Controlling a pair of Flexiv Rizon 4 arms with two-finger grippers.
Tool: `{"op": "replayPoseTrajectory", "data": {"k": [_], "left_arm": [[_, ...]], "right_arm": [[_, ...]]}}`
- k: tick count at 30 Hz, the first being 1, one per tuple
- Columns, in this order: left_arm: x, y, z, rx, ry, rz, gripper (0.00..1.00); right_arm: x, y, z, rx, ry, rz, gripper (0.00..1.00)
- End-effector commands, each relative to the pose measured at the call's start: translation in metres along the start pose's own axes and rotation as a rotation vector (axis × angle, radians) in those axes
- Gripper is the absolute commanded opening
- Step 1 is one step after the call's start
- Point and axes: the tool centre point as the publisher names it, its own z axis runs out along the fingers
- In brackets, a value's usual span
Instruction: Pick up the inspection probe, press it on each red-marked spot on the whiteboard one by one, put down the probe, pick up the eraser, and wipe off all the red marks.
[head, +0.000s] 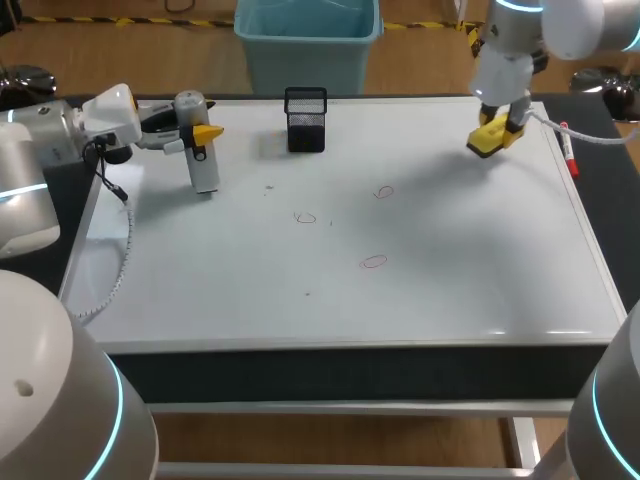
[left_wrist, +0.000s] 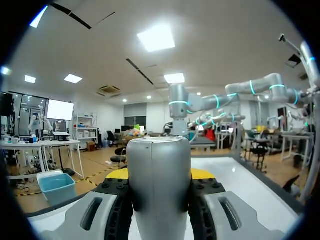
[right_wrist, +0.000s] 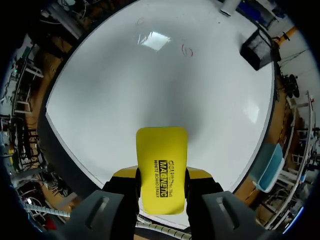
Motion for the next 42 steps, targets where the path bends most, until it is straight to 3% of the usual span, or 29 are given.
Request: {"op": "replayPoseTrajectory", "data": {"k": [1, 9, 24, 34, 42], "left_arm": [[0.001, -0.001, 0.0, 0.0, -0.002, 0.001, 0.0], [0.001, -0.001, 0.0, 0.0, -0.002, 0.001, 0.0], [0.001, -0.001, 0.0, 0.0, -0.002, 0.001, 0.0], [0.001, -0.001, 0.0, 0.0, -0.002, 0.001, 0.0], [0.001, -0.001, 0.0, 0.0, -0.002, 0.001, 0.0]], "right_arm": [[0.007, 0.045, -0.008, 0.041, -0.007, -0.08, 0.0], [0.013, 0.13, -0.015, 0.04, -0.008, -0.302, 0.0], [0.018, 0.248, -0.017, 0.025, -0.036, -0.577, 0.0], [0.001, 0.311, -0.001, 0.026, 0.0, -0.746, 0.0], [-0.021, 0.34, 0.01, 0.006, 0.012, -0.815, 0.0]]}}
